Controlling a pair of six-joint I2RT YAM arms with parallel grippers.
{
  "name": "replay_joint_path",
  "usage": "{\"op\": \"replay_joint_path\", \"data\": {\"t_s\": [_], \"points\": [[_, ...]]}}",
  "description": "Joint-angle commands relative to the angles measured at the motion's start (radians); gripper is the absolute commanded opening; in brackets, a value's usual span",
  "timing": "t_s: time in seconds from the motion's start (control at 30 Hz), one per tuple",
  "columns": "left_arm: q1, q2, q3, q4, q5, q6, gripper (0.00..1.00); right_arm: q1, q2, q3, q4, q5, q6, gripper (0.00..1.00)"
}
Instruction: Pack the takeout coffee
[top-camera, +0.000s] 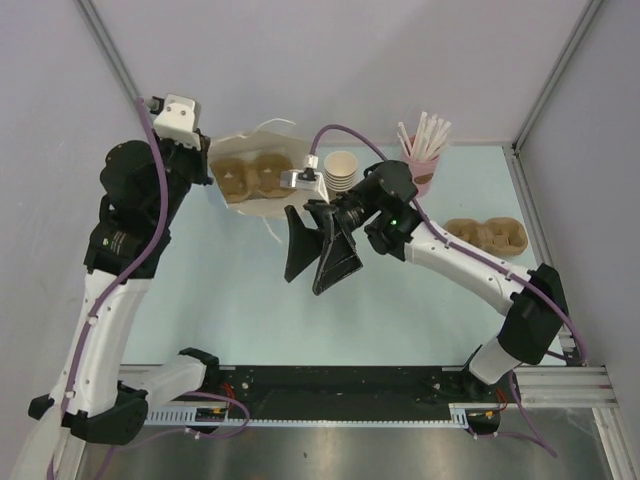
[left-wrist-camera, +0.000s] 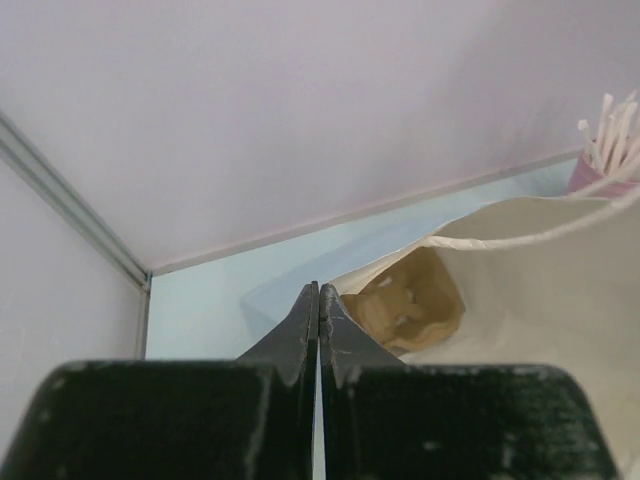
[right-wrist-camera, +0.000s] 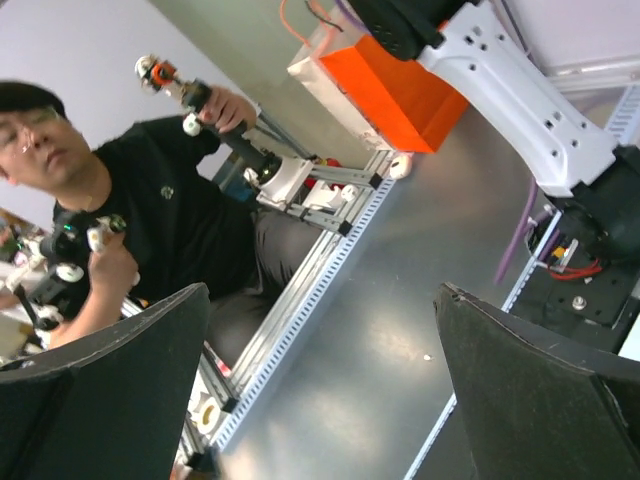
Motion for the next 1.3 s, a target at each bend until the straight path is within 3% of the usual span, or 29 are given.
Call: {"op": "replay_joint_path", "data": {"t_s": [0.0,0.03,0.2,0.33,0.63,0.7,0.83,0.93,0.97,1.03,1.17,1.27], "points": [[0.032,-0.031,0.031,0.022,-0.090,0.005,0.00,-0.044,-0.002,0.013,0.383,-0.132,0.302,1.00],[0.038,-0.039,0.030,0.013,-0.101,0.011,0.00,-0.070,-0.003,0.037,0.477,-0.133,0.335,1.00],[0.059,-0.057,0.022,-0.079,-0.177,0.083,0.00,-0.363,-0.003,0.137,0.482,-0.076,0.366,1.00],[0.115,-0.093,-0.037,-0.107,-0.181,0.103,0.00,-0.516,0.040,0.178,0.511,-0.047,0.406,1.00],[0.314,-0.146,-0.130,-0.099,-0.043,0.091,0.02,-0.575,0.127,0.194,0.691,-0.046,0.579,1.00],[0.357,-0.145,-0.131,-0.095,0.006,0.089,0.07,-0.595,0.136,0.206,0.709,-0.055,0.608,1.00],[0.359,-0.125,-0.111,-0.104,0.129,0.092,0.31,-0.630,0.170,0.235,0.769,-0.072,0.679,1.00],[0.357,-0.084,-0.087,-0.119,0.249,0.083,0.47,-0.641,0.237,0.304,0.917,-0.093,0.864,1.00],[0.356,-0.071,-0.068,-0.131,0.322,0.089,0.50,-0.641,0.256,0.318,0.930,-0.093,0.881,1.00],[0.330,-0.035,-0.056,-0.130,0.329,0.086,0.57,-0.640,0.294,0.341,0.930,-0.070,0.892,1.00],[0.161,-0.007,-0.027,-0.108,0.229,0.124,0.64,-0.612,0.334,0.436,0.930,-0.053,0.908,1.00],[0.066,-0.025,-0.009,-0.084,0.237,0.132,0.77,-0.592,0.310,0.473,0.921,-0.040,0.898,1.00]]}}
